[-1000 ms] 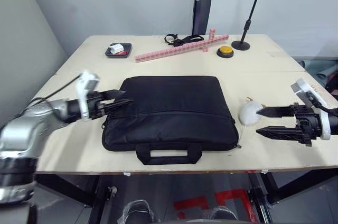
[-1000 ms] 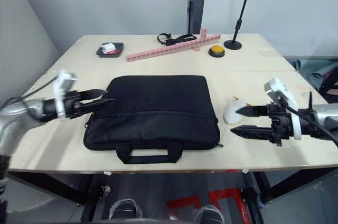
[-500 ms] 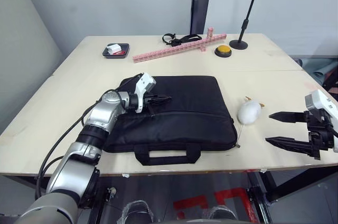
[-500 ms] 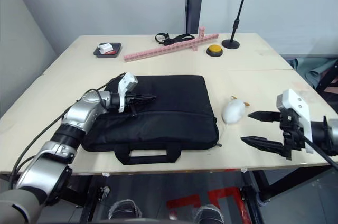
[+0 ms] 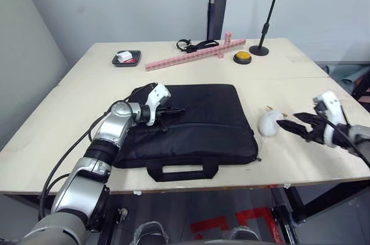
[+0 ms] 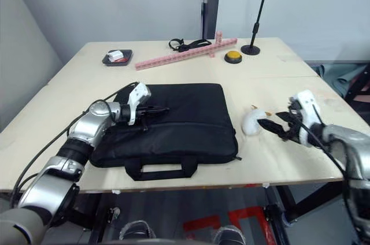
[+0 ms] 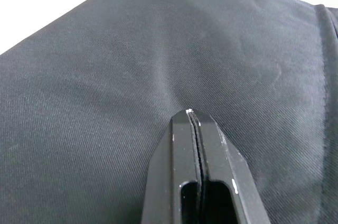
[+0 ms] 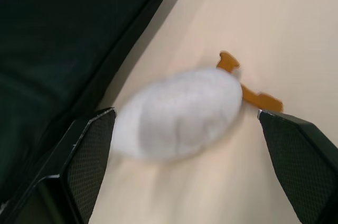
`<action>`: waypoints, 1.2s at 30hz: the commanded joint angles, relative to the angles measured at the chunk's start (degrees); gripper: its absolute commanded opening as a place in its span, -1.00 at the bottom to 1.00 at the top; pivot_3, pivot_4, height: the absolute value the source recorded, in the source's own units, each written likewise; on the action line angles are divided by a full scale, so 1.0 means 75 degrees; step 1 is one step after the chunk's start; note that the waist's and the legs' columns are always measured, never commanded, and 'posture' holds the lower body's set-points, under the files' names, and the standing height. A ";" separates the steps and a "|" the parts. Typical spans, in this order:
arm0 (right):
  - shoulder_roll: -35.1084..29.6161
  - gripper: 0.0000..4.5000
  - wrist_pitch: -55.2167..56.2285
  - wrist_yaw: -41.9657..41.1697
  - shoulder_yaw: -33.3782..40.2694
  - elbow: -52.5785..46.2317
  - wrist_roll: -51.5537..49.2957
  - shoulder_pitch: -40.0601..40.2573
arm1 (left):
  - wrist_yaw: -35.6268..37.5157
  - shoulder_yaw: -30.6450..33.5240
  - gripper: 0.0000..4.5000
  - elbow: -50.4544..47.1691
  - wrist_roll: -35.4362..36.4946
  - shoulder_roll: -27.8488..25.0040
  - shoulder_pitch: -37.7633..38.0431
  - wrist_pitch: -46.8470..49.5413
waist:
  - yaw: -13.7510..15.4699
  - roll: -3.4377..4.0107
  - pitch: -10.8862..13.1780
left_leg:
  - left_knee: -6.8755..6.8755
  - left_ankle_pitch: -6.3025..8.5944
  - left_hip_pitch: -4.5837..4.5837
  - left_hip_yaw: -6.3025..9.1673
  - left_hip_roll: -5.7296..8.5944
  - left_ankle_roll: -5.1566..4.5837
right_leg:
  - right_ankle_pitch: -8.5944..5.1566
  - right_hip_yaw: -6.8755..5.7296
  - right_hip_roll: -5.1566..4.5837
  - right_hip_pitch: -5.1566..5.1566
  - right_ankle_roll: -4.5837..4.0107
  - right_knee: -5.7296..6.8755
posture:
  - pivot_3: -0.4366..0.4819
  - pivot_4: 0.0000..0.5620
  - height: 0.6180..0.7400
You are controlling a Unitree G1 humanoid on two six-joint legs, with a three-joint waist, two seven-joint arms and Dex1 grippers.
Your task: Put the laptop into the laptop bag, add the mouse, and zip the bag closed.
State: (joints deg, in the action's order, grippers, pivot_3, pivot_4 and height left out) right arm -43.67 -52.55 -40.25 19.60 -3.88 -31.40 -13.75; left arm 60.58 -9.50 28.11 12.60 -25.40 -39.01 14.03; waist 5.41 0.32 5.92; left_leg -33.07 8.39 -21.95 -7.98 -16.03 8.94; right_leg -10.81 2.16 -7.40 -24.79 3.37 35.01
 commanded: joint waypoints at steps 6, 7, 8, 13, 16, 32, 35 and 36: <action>0.0302 1.00 -0.1023 0.1140 0.0091 -0.0076 -0.0027 -0.0423 | 0.0004 -0.0215 -0.98 -0.0441 -0.0292 -0.0195 0.0671 0.0596 | 0.0065 0.0002 0.0000 | 0.0024 0.0000 -0.0004 -0.0002 0.0000 -0.0001 | 0.0000 -0.0006 0.0000 0.0001 0.0000 -0.0036 | -0.05 -0.47 1.00; 0.0371 1.00 -0.1023 0.1249 0.0106 -0.0075 -0.0013 -0.0441 | -0.0007 -0.0200 -0.98 -0.0513 -0.0271 -0.0198 0.0709 0.0647 | 0.0055 0.0003 0.0000 | 0.0029 0.0002 -0.0002 -0.0004 0.0000 0.0004 | 0.0000 -0.0006 0.0000 0.0001 0.0000 -0.0037 | -0.05 -0.47 1.00; 0.0427 1.00 -0.1078 0.1331 0.0093 -0.0095 -0.0023 -0.0443 | -0.0015 -0.0187 -0.98 -0.0585 -0.0245 -0.0196 0.0744 0.0710 | 0.0046 0.0003 0.0000 | 0.0032 0.0018 -0.0001 -0.0004 0.0000 0.0029 | -0.0001 -0.0006 0.0001 0.0001 0.0001 -0.0037 | -0.05 -0.47 1.00; 0.0828 1.00 -0.1720 0.1745 0.0244 -0.0366 -0.0320 -0.0394 | -0.0020 -0.0183 -0.98 -0.0795 -0.0256 -0.0192 0.0852 0.0850 | 0.0022 0.0004 -0.0001 | 0.0032 0.0029 0.0001 -0.0007 0.0000 0.0047 | -0.0001 -0.0004 0.0000 0.0002 0.0003 -0.0038 | -0.05 -0.47 1.00; 0.1251 1.00 -0.2405 0.2113 0.0653 -0.0472 -0.0700 -0.0553 | -0.0021 -0.0176 -0.98 -0.0812 -0.0275 -0.0184 0.0849 0.0880 | 0.0023 0.0005 -0.0001 | 0.0035 0.0030 0.0002 -0.0006 0.0000 0.0050 | -0.0001 -0.0004 0.0001 0.0001 0.0008 -0.0039 | -0.05 -0.47 1.00; 0.1388 -0.90 -0.2179 0.2038 0.0669 -0.0570 -0.0876 -0.0388 | 0.0017 -0.0636 -1.00 -0.0082 -0.0920 -0.0096 0.1122 0.0194 | 0.0056 0.0039 -0.0026 | 0.0061 0.0032 0.0004 -0.0008 0.0000 0.0066 | -0.0005 -0.0005 -0.0001 0.0004 0.0080 -0.0060 | -0.05 -0.47 1.00; 0.1373 -0.99 -0.2148 0.1973 0.0729 -0.0618 -0.0952 -0.0448 | 0.0089 -0.0708 -1.00 0.0039 -0.0964 -0.0091 0.1159 0.0096 | 0.0055 0.0054 -0.0039 | 0.0062 0.0033 0.0007 -0.0008 0.0000 0.0067 | -0.0006 -0.0003 -0.0003 0.0008 0.0106 -0.0064 | -0.05 -0.47 1.00; 0.1347 -0.99 -0.2106 0.1948 0.0734 -0.0613 -0.0961 -0.0493 | 0.0111 -0.0774 -1.00 0.0091 -0.1039 -0.0125 0.1181 0.0018 | 0.0056 0.0058 -0.0042 | 0.0062 0.0033 0.0007 -0.0008 0.0000 0.0068 | -0.0006 -0.0002 -0.0005 0.0008 0.0137 -0.0065 | -0.05 -0.47 1.00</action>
State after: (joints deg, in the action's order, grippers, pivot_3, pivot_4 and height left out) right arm -33.06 -69.70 -24.96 23.76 -6.36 -37.42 -16.81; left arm 59.94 -9.14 23.16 10.13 -26.36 -34.26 12.62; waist 5.83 0.75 5.60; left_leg -32.60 8.64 -21.90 -8.03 -16.03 9.47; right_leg -10.86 2.14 -7.45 -24.72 4.55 34.53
